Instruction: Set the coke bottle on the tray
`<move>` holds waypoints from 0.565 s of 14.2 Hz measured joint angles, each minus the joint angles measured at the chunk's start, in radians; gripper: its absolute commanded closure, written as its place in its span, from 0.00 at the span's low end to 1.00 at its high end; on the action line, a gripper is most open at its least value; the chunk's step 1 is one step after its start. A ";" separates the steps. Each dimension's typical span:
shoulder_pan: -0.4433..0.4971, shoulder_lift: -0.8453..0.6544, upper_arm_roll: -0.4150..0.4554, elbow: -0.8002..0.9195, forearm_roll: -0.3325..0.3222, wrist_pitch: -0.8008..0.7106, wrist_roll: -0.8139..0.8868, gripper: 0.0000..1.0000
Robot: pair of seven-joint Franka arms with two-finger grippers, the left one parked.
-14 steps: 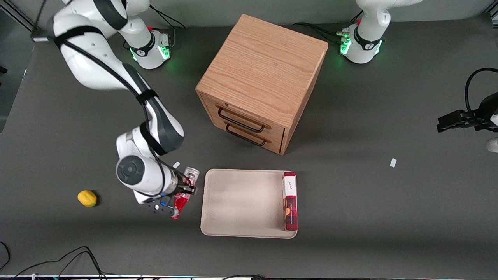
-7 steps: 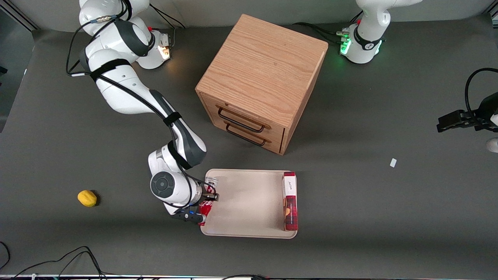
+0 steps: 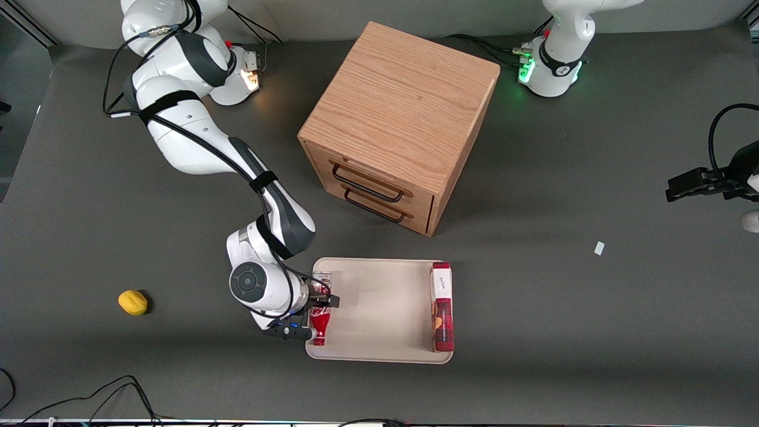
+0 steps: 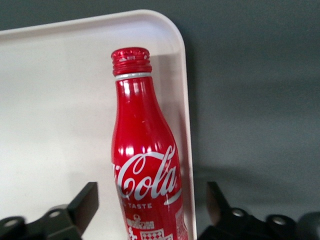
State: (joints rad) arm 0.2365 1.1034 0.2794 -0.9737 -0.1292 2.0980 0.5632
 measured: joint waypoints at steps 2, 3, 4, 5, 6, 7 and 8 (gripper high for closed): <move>-0.002 -0.014 0.000 0.023 0.000 -0.037 0.000 0.00; -0.003 -0.038 0.001 0.035 0.000 -0.077 0.000 0.00; -0.005 -0.077 0.001 0.042 0.000 -0.132 0.000 0.00; -0.010 -0.126 0.001 0.044 0.000 -0.193 0.000 0.00; -0.016 -0.183 0.002 0.043 0.000 -0.256 0.000 0.00; -0.025 -0.247 0.002 0.040 0.000 -0.322 0.000 0.00; -0.037 -0.314 0.002 0.033 0.000 -0.392 0.000 0.00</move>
State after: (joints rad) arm 0.1995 0.7891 0.2816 -0.9405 -0.1293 1.7064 0.5628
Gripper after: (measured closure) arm 0.000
